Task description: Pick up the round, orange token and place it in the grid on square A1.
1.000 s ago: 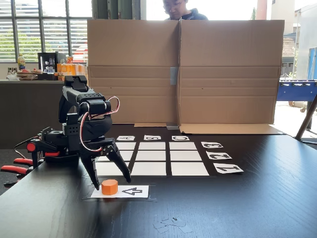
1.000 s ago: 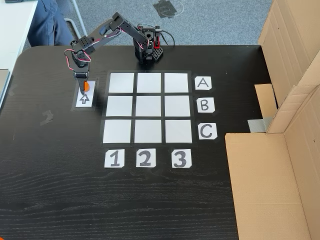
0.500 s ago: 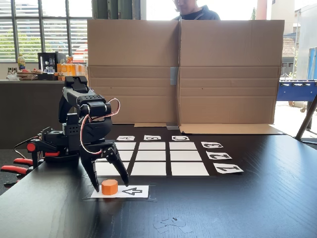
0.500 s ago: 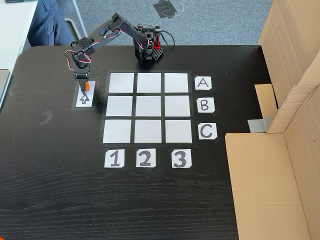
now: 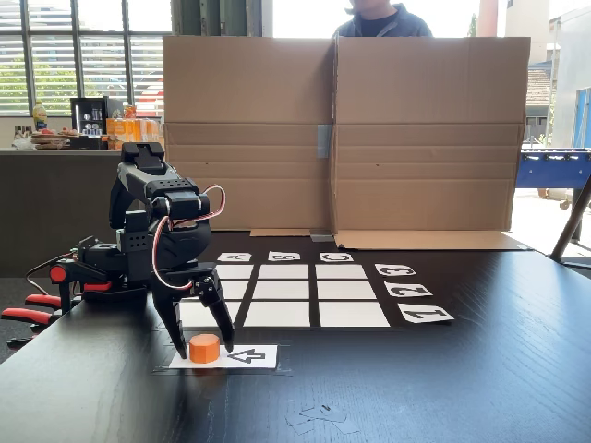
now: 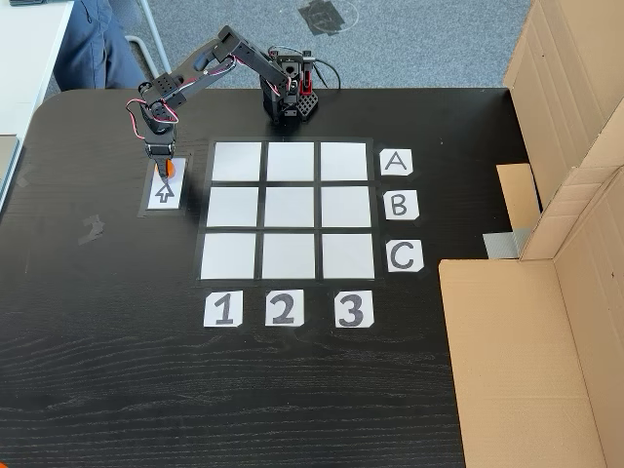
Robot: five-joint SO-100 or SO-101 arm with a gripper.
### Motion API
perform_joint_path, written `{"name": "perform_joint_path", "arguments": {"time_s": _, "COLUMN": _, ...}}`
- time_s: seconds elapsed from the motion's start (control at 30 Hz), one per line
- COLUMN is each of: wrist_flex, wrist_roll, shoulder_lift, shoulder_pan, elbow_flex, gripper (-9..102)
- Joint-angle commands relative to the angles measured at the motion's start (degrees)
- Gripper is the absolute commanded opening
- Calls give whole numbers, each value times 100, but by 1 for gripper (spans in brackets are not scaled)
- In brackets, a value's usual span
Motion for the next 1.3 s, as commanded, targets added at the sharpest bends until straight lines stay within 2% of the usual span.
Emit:
{"name": "perform_joint_path", "arguments": {"time_s": 0.0, "wrist_flex": 26, "wrist_roll": -18, "shoulder_lift": 18, "shoulder_pan": -70, "elbow_flex": -211, "gripper": 23}}
{"name": "perform_joint_path", "arguments": {"time_s": 0.87, "wrist_flex": 0, "wrist_roll": -35, "shoulder_lift": 53, "shoulder_pan": -114, "elbow_flex": -229, "gripper": 11}}
{"name": "perform_joint_path", "arguments": {"time_s": 1.27, "wrist_flex": 439, "wrist_roll": -35, "shoulder_lift": 1072, "shoulder_pan": -79, "elbow_flex": -229, "gripper": 10}}
